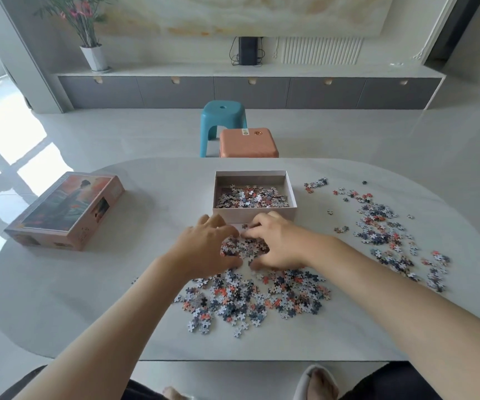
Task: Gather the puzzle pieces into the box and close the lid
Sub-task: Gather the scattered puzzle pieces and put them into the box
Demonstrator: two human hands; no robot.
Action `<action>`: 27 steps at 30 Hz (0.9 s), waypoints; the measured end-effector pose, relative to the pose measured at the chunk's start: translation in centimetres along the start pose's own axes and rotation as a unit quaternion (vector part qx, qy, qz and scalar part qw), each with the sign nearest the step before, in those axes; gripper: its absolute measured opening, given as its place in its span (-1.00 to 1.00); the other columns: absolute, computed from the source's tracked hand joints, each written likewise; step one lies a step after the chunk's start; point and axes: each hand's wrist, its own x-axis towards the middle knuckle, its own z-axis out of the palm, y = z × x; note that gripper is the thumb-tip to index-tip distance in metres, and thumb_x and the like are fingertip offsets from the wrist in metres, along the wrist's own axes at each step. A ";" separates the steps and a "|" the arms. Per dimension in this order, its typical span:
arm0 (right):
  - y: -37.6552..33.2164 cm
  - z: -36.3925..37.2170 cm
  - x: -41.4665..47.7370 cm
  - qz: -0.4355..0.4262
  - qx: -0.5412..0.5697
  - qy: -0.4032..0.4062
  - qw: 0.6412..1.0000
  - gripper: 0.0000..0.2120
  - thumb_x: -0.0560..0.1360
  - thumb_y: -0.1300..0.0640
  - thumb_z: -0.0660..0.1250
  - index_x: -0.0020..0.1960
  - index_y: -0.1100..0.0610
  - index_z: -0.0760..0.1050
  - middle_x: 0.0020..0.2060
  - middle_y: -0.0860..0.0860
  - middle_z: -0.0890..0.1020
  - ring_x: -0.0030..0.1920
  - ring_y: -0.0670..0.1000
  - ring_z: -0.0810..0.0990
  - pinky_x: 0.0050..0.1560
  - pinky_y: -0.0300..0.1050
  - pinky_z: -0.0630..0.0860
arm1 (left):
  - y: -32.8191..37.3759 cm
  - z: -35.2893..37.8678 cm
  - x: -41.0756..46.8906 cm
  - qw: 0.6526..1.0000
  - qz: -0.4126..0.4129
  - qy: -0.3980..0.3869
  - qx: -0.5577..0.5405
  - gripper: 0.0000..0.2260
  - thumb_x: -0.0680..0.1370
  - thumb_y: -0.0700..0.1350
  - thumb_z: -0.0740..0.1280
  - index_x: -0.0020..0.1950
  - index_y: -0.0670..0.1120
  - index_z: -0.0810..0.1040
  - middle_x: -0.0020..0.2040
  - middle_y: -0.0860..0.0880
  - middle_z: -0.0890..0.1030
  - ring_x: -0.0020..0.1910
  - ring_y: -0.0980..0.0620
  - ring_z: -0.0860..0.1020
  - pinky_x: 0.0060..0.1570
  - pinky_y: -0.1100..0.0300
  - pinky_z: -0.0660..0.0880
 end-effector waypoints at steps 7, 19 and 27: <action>1.0 -0.4 -0.2 0.003 0.065 0.045 0.997 -0.75 0.48 0.03 0.45 0.15 -0.11 0.58 0.11 -0.12 0.45 0.16 -0.02 0.50 0.21 0.01 0.49 | 0.3 -0.1 1.2 0.996 0.011 0.032 -0.080 -0.82 0.49 -0.01 0.41 0.08 0.03 0.60 -0.01 0.07 0.53 -0.03 0.06 0.52 0.06 0.05 0.53; 0.6 0.3 -0.4 0.054 0.034 0.045 0.997 -0.45 0.49 -0.19 0.37 0.43 -0.07 0.38 0.13 -0.04 0.36 0.23 0.02 0.40 0.25 0.05 0.44 | 0.1 -0.7 1.1 0.998 -0.023 -0.017 -0.064 -0.67 0.46 0.01 0.44 0.21 0.10 0.54 0.10 0.04 0.48 0.07 0.06 0.47 0.17 0.07 0.49; 0.0 0.3 0.2 0.048 0.113 0.094 0.988 -0.83 0.50 0.09 0.44 0.09 -0.01 0.64 0.08 -0.05 0.56 0.05 -0.01 0.57 0.17 -0.04 0.53 | 0.6 -0.5 2.2 0.994 -0.046 0.013 -0.099 -0.82 0.43 -0.05 0.48 0.00 0.02 0.59 -0.06 0.05 0.56 -0.09 0.07 0.52 -0.06 0.21 0.50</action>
